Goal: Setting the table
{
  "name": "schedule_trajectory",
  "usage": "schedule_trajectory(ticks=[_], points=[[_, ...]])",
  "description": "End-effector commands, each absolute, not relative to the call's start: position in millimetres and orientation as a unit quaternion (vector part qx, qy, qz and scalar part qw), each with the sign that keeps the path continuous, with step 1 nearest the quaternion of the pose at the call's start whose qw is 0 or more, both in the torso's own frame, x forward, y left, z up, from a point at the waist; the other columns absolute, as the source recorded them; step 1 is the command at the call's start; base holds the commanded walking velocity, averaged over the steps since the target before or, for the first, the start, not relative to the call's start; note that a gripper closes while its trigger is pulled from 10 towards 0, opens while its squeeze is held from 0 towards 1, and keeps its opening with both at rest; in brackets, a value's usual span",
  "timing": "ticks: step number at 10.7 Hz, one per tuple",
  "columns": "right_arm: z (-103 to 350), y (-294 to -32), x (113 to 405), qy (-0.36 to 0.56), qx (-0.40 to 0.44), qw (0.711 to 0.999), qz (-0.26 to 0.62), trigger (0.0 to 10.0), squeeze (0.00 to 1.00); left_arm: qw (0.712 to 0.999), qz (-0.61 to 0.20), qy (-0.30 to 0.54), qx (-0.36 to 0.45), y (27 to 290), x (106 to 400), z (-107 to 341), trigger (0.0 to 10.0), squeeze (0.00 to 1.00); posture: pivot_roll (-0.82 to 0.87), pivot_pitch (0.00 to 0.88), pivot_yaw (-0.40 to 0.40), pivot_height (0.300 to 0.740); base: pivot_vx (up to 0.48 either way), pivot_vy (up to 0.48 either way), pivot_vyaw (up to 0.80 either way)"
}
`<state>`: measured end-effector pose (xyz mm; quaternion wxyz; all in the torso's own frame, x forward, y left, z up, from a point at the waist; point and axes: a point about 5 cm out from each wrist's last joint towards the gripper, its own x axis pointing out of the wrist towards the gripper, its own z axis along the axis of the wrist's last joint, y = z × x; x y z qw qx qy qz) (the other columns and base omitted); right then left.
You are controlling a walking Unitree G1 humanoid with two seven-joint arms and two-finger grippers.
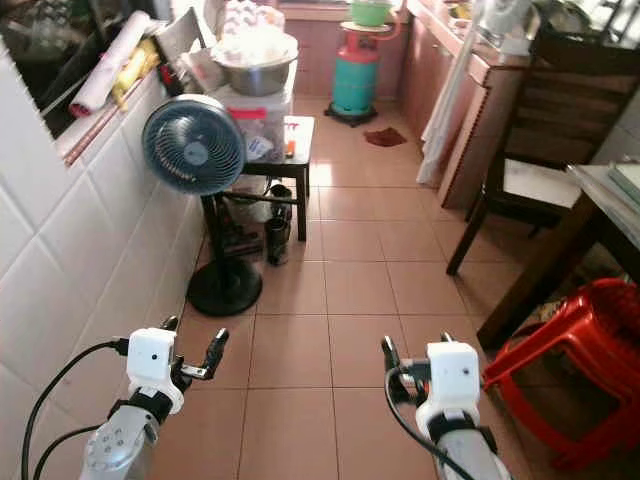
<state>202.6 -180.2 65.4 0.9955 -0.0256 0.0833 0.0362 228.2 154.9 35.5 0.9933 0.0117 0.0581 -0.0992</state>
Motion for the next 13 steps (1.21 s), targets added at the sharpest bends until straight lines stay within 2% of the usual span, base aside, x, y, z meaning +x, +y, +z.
schedule_trajectory(ticks=[1, 3, 5, 8, 9, 11, 13], points=[[63.0, -180.9, 206.2, 0.090, -0.022, 0.995, 0.039, 10.0, 0.00, 0.994, -0.098, 0.043, 0.021, 154.9, 227.0, 41.9, 10.0, 0.00, 0.08, 0.000, -0.043, 0.740, 0.000, 0.000, 0.00], [64.3, -167.9, 215.4, 0.080, -0.016, 0.995, 0.055, 10.0, 0.00, 0.992, -0.105, 0.054, 0.035, 162.9, 229.6, 41.8, 10.0, 0.00, 0.09, 0.000, -0.039, 0.740, 0.000, 0.000, 0.00], [68.8, -175.5, 216.1, 0.071, -0.018, 0.997, 0.030, 10.0, 0.00, 0.990, -0.121, 0.056, 0.047, 161.4, 234.9, 41.0, 10.0, 0.00, 0.04, 0.000, -0.026, 0.740, 0.000, 0.000, 0.00], [62.7, -184.9, 197.4, 0.083, -0.030, 0.996, 0.007, 10.0, 0.00, 0.987, -0.140, 0.059, 0.055, 155.8, 236.4, 39.8, 10.0, 0.00, -0.01, 0.000, 0.028, 0.740, 0.000, 0.000, 0.00], [61.0, -181.8, 196.6, 0.079, -0.028, 0.996, -0.002, 10.0, 0.00, 0.981, -0.171, 0.051, 0.074, 151.2, 239.1, 42.0, 10.0, 0.00, -0.01, 0.000, 0.021, 0.740, 0.000, 0.000, 0.00], [56.9, -184.3, 206.8, 0.076, -0.022, 0.997, -0.019, 10.0, 0.00, 0.986, -0.143, 0.052, 0.068, 150.2, 249.5, 40.3, 10.0, 0.00, -0.02, 0.000, 0.050, 0.740, 0.000, 0.000, 0.00], [58.9, -185.1, 205.9, 0.071, -0.024, 0.997, -0.026, 10.0, 0.00, 0.981, -0.172, 0.049, 0.079, 145.1, 256.0, 42.0, 10.0, 0.00, -0.04, 0.000, 0.063, 0.740, 0.000, 0.000, 0.00]])
